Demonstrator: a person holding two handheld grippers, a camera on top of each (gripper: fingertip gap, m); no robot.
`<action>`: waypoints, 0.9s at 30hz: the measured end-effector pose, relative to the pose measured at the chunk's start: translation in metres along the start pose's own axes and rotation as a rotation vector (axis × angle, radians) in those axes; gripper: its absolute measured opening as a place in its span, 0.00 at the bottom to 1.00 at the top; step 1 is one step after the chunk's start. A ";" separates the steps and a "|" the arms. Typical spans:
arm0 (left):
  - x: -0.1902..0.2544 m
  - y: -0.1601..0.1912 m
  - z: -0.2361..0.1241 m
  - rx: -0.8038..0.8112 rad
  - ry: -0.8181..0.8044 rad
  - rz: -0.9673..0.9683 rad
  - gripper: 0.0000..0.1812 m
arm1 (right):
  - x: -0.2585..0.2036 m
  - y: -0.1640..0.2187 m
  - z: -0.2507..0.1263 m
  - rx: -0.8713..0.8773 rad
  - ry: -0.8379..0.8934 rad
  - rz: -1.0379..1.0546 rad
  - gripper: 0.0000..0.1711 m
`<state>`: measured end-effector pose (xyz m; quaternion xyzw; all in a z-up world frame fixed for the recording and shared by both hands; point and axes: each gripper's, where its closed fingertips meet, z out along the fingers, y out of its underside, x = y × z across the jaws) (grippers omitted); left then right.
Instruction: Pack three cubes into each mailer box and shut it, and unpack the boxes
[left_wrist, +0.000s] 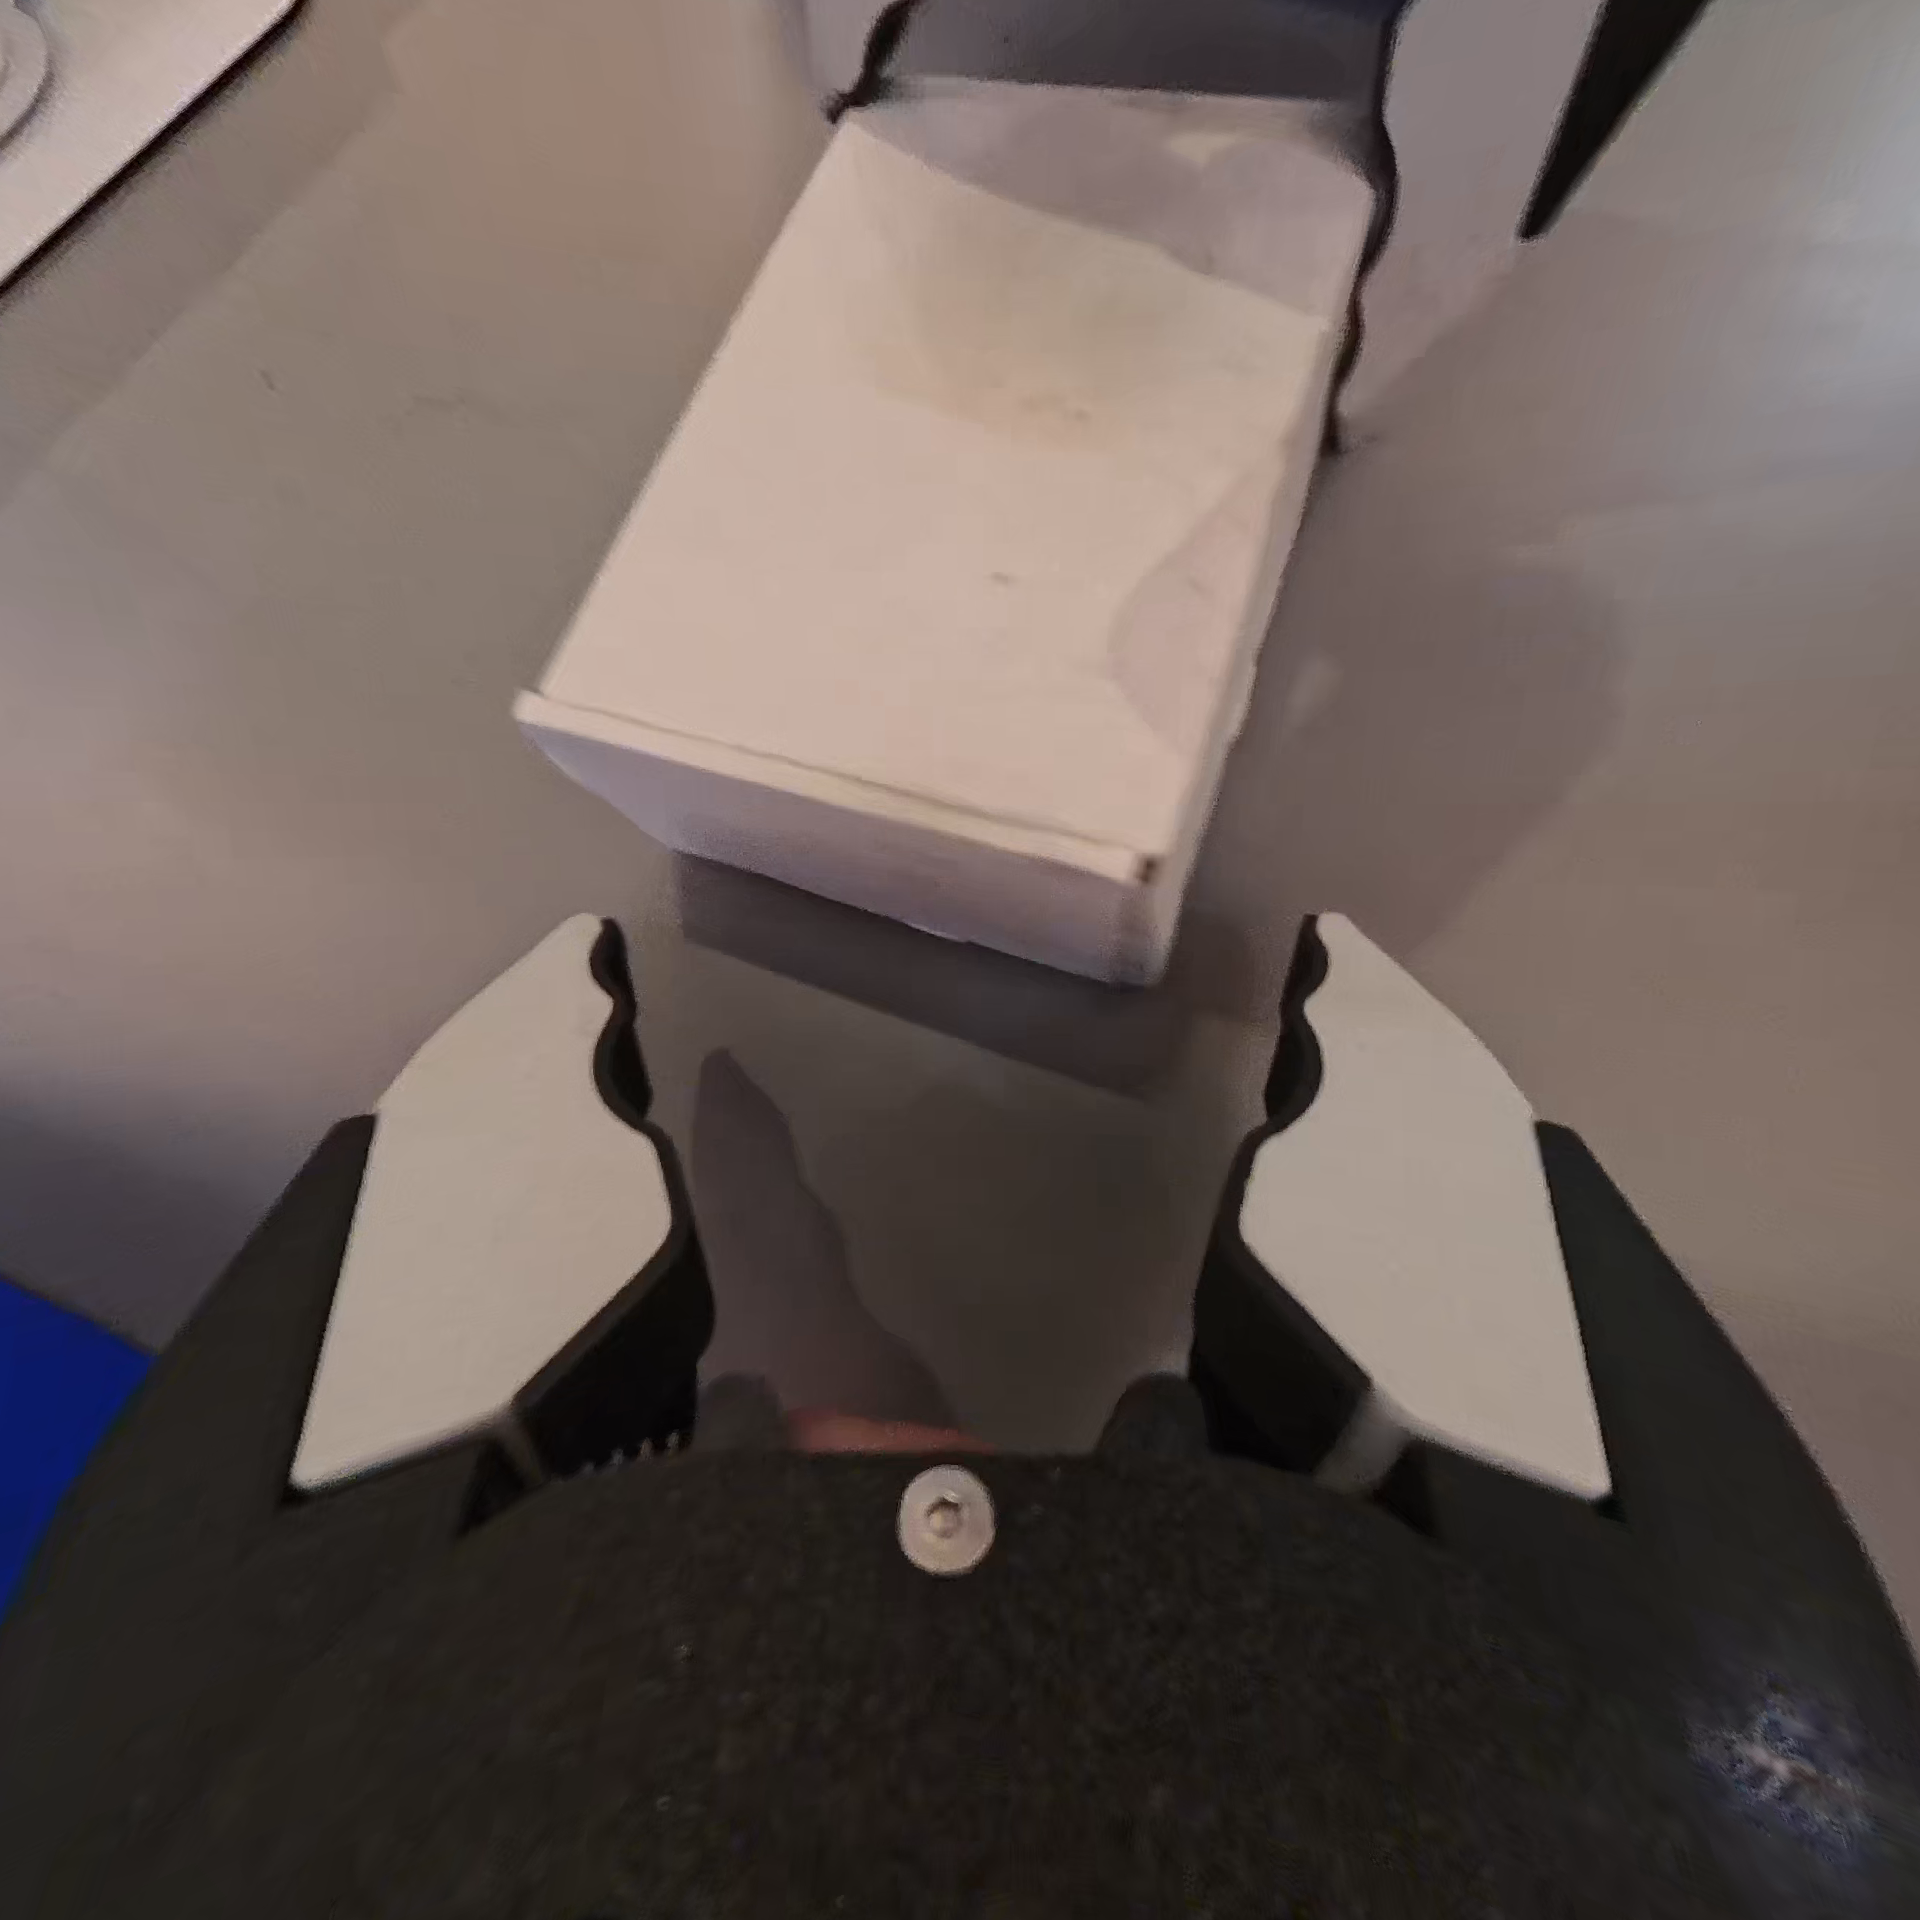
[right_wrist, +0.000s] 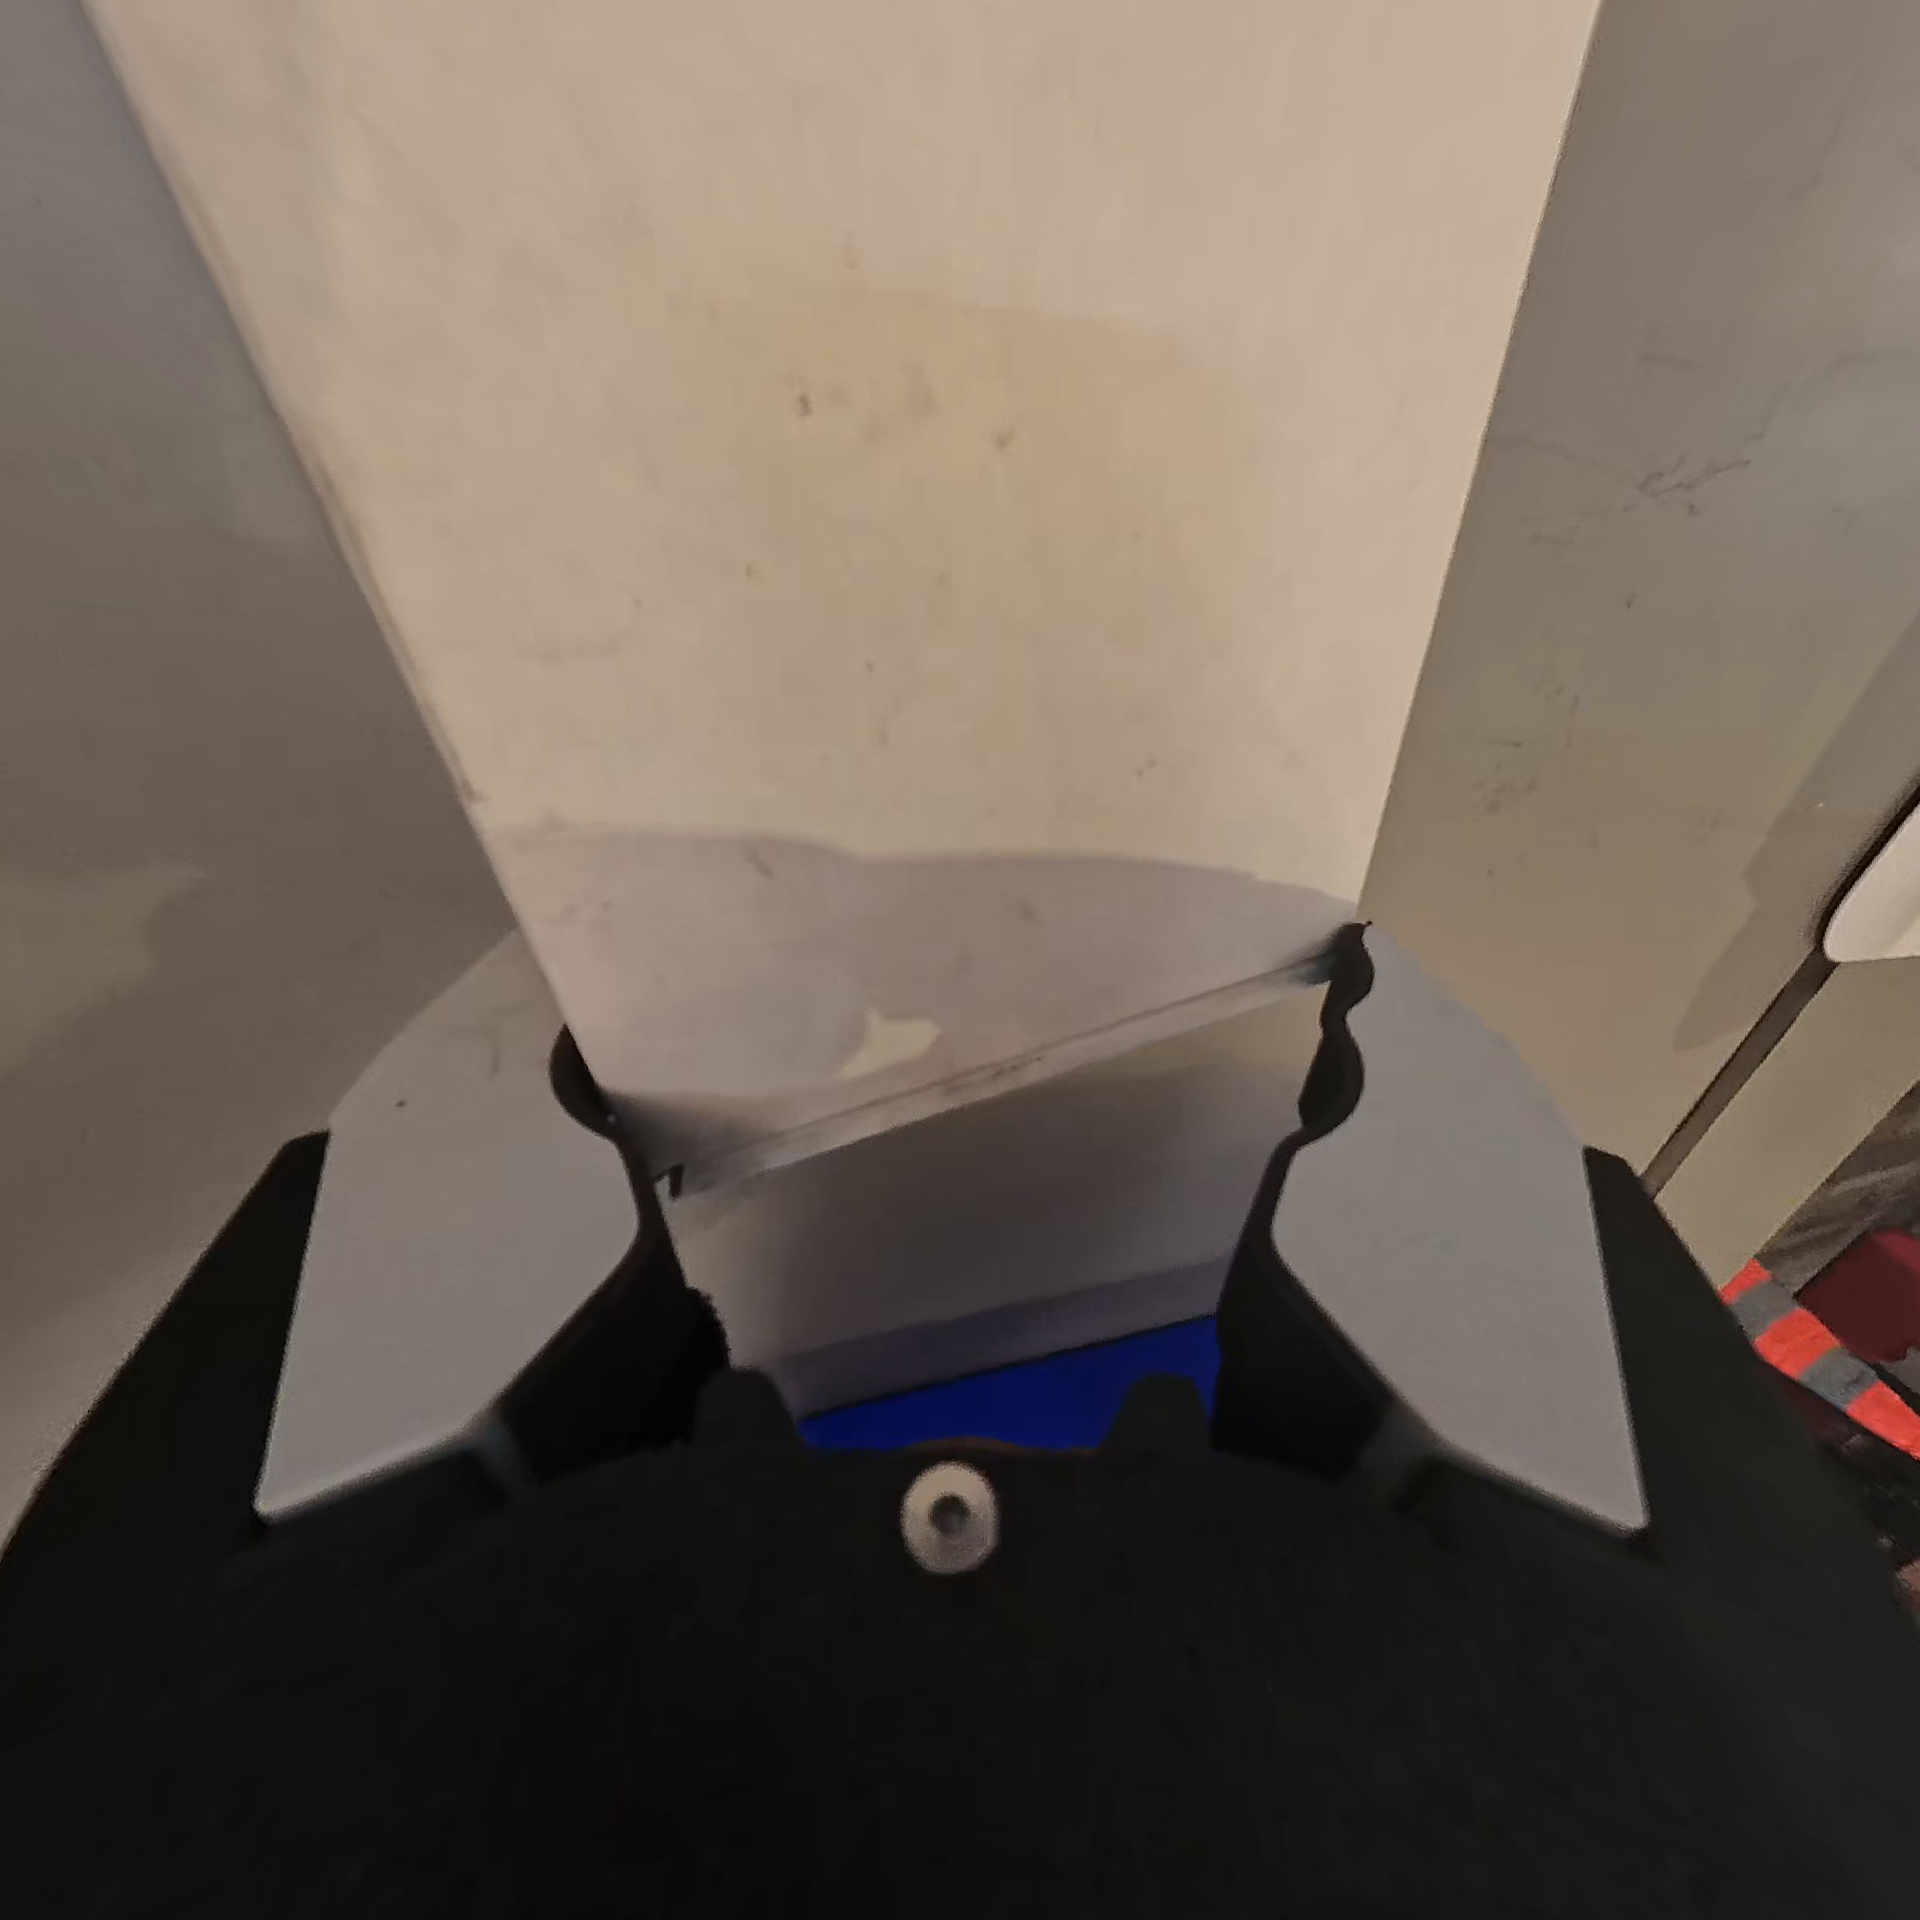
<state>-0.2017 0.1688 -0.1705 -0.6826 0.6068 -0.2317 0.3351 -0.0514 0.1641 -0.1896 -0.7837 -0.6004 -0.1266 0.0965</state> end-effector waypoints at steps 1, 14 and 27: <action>-0.005 -0.002 0.003 0.008 0.008 -0.002 0.66 | 0.000 -0.001 0.000 0.012 0.000 -0.013 0.76; 0.002 -0.005 0.034 -0.003 0.173 0.092 0.77 | 0.001 0.002 0.000 -0.075 0.007 -0.066 0.77; 0.008 -0.001 0.029 -0.018 0.170 0.050 0.74 | -0.007 -0.001 -0.017 0.154 0.081 0.201 0.64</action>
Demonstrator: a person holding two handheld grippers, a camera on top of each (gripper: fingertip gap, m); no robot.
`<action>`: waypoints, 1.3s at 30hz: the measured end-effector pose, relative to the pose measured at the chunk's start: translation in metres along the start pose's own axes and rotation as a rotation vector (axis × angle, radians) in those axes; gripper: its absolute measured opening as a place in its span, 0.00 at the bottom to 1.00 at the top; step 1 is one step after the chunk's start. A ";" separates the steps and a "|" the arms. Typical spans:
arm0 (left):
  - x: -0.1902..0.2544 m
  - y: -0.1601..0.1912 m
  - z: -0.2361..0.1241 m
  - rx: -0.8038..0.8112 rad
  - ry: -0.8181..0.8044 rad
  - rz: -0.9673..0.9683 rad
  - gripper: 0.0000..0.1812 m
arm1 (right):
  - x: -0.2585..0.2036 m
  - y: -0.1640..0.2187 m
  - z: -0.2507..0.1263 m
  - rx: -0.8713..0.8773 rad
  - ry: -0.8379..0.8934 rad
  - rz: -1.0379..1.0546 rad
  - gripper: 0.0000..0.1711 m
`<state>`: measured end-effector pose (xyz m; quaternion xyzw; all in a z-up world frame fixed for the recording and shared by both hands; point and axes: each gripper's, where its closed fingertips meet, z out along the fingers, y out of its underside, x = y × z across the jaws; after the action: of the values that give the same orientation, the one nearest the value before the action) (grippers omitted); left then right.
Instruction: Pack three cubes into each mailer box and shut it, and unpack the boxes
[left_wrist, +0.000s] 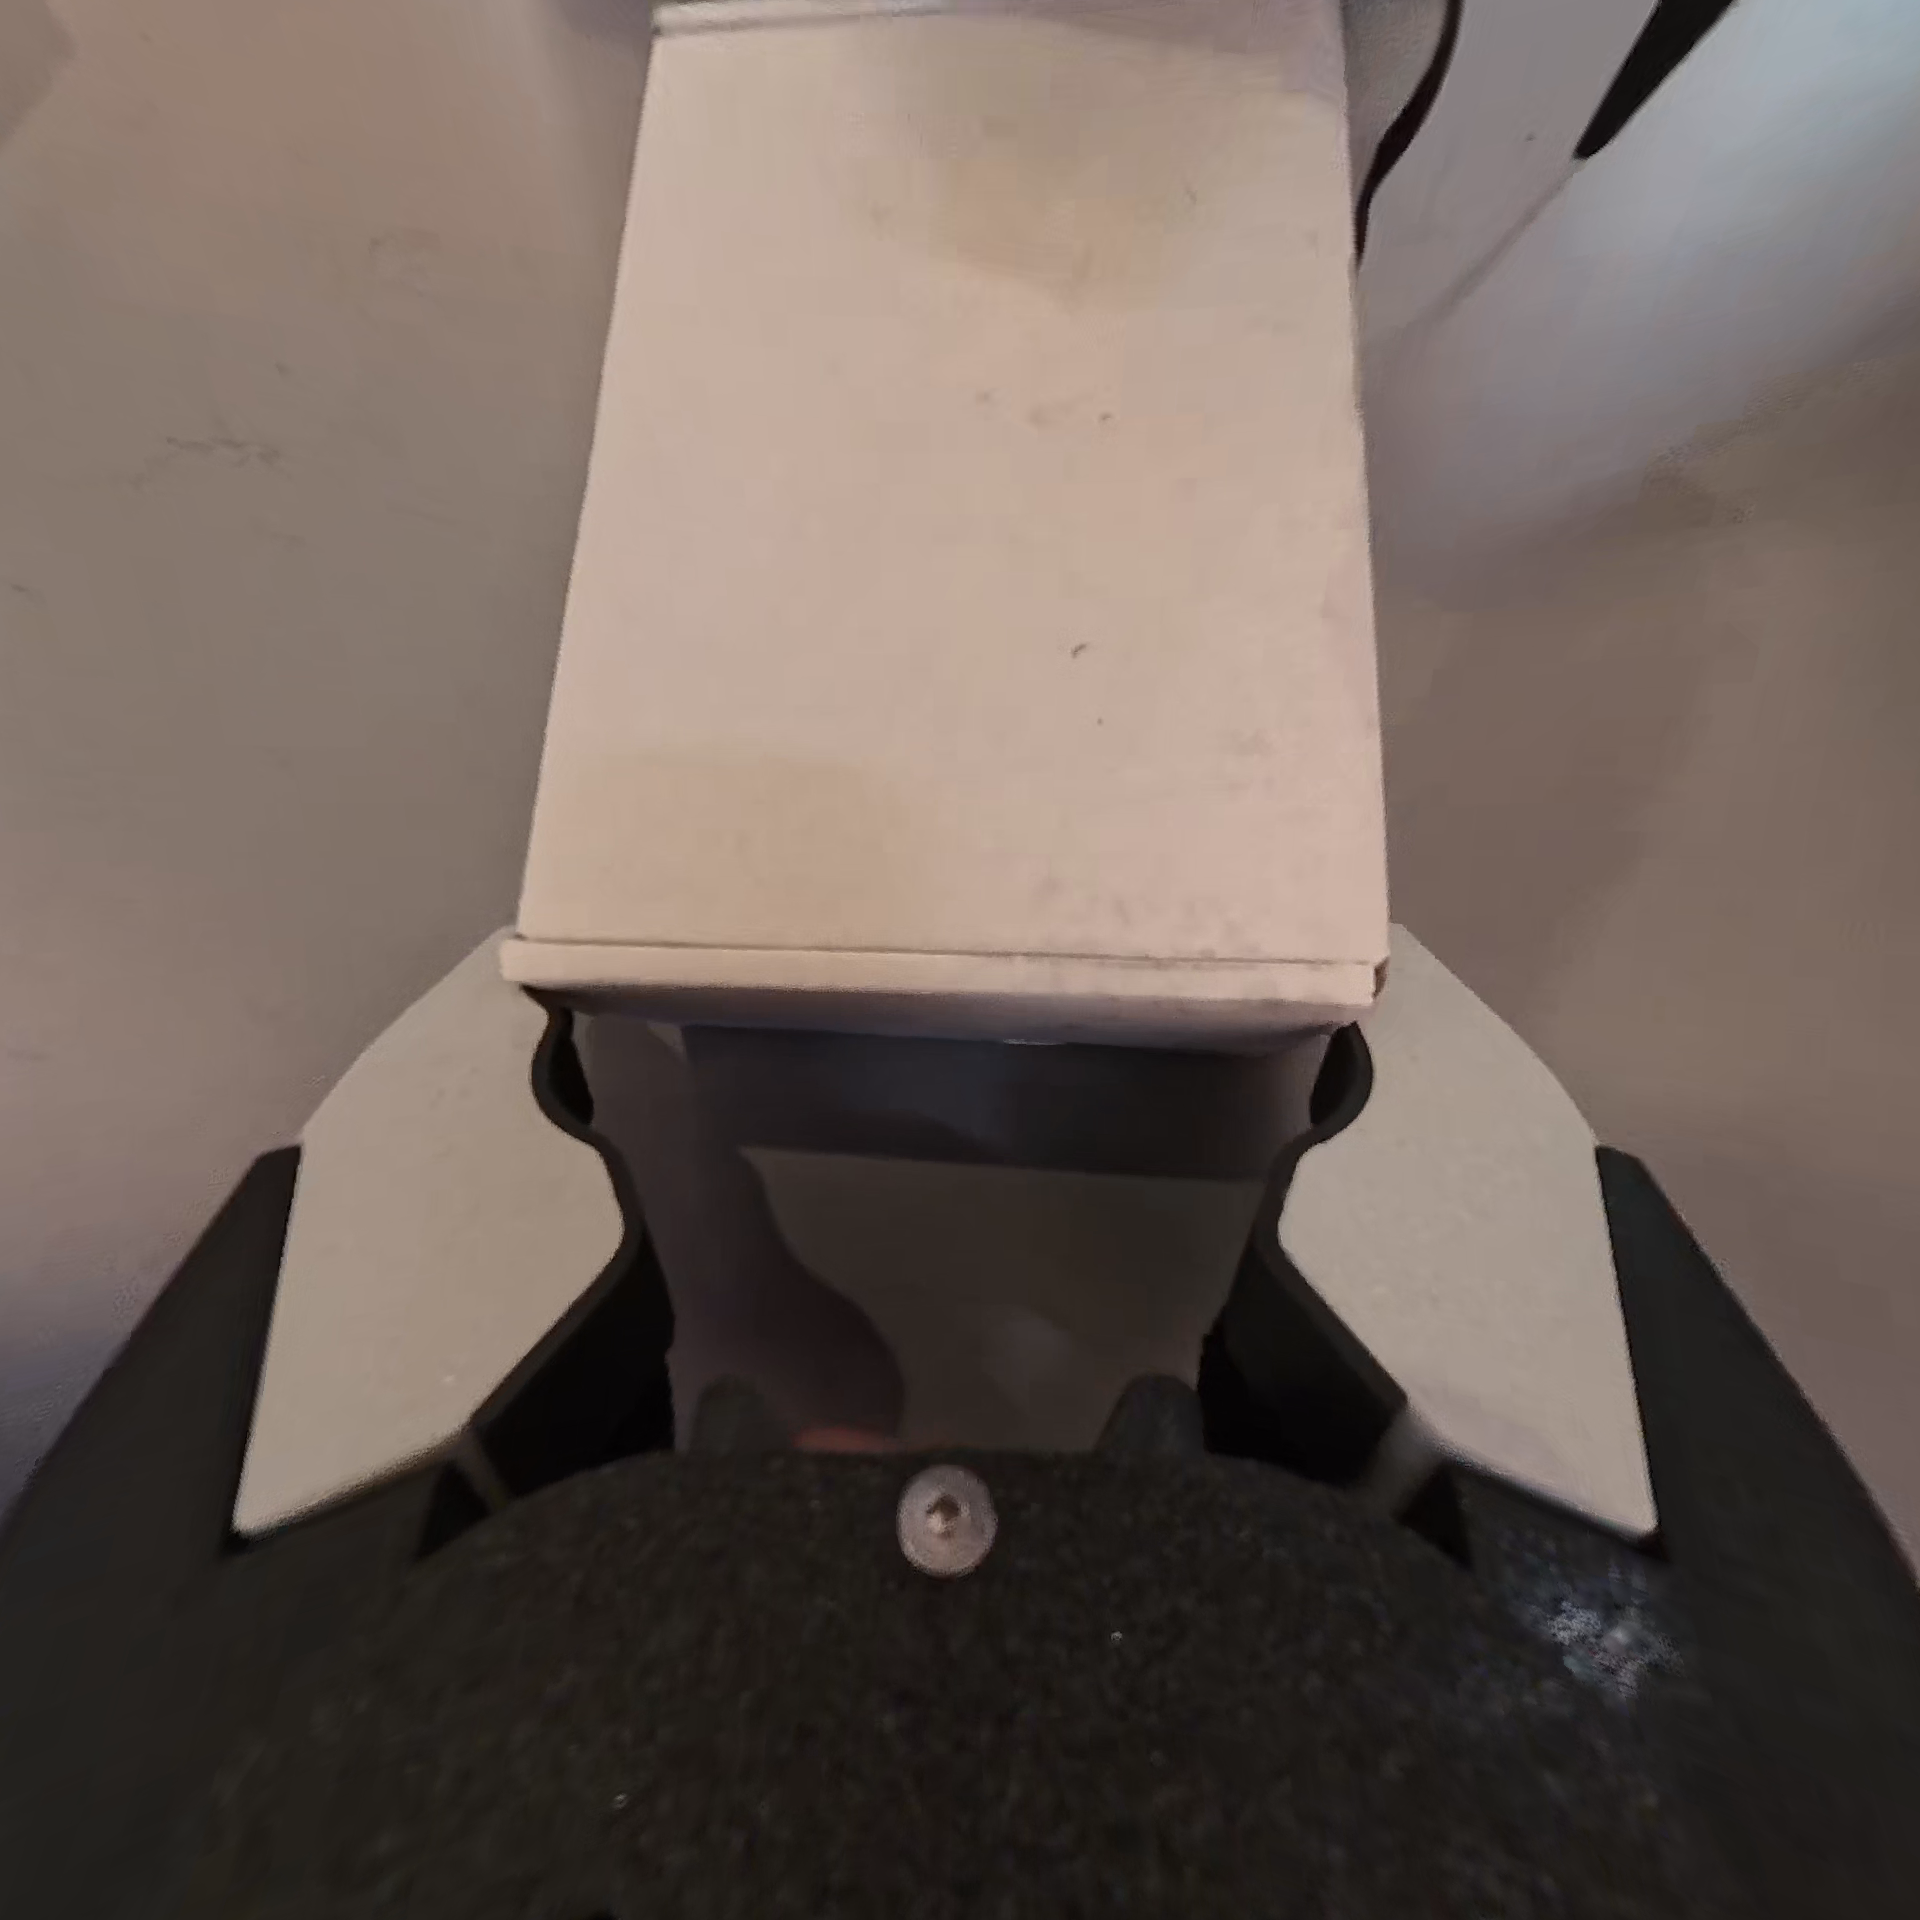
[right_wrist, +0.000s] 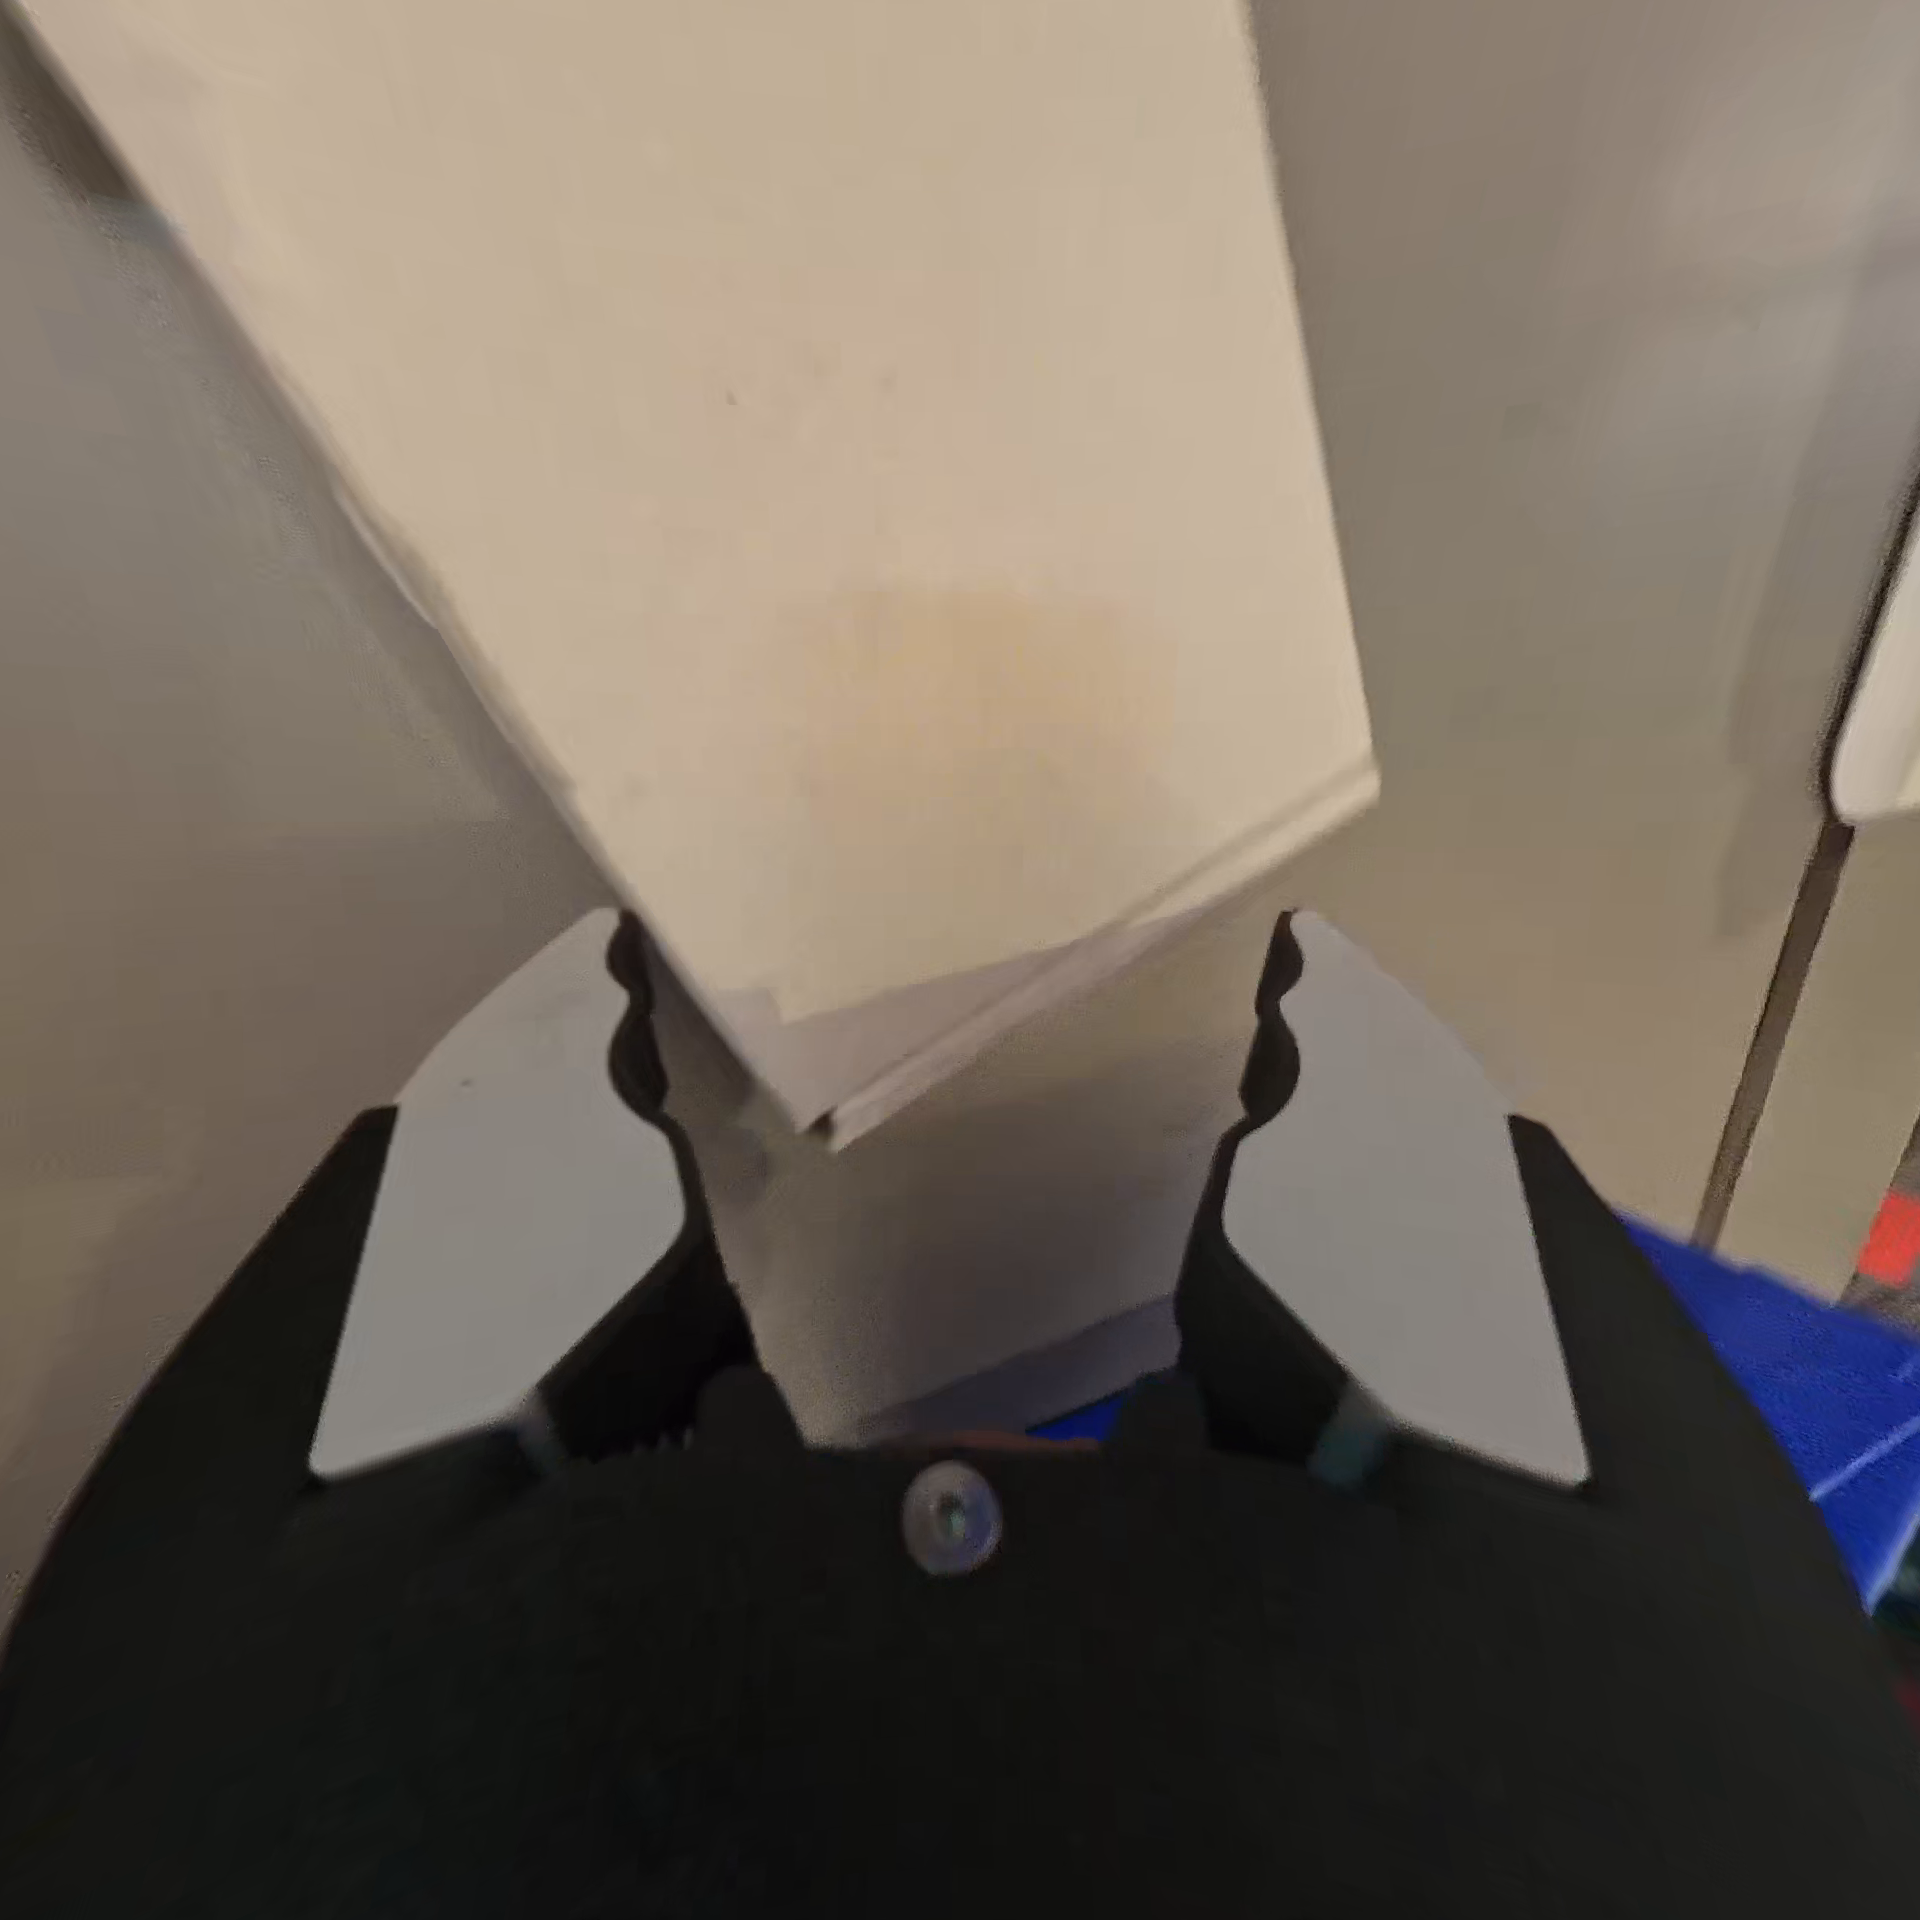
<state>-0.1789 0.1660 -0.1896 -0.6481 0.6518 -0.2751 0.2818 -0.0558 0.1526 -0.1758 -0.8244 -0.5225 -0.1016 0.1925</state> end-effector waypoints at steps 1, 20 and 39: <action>0.003 -0.001 -0.002 0.012 0.019 -0.033 0.74 | -0.002 0.004 -0.007 0.031 0.035 0.074 0.63; 0.023 -0.033 -0.015 0.042 0.353 -0.692 0.74 | -0.025 -0.026 -0.046 0.364 0.663 0.055 0.31; 0.030 0.002 -0.009 -0.134 0.032 0.093 0.72 | -0.069 -0.030 -0.081 0.474 0.006 0.041 0.55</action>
<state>-0.1867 0.1354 -0.1856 -0.6299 0.7028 -0.2278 0.2397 -0.1097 0.0728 -0.1216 -0.7662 -0.5143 0.0254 0.3845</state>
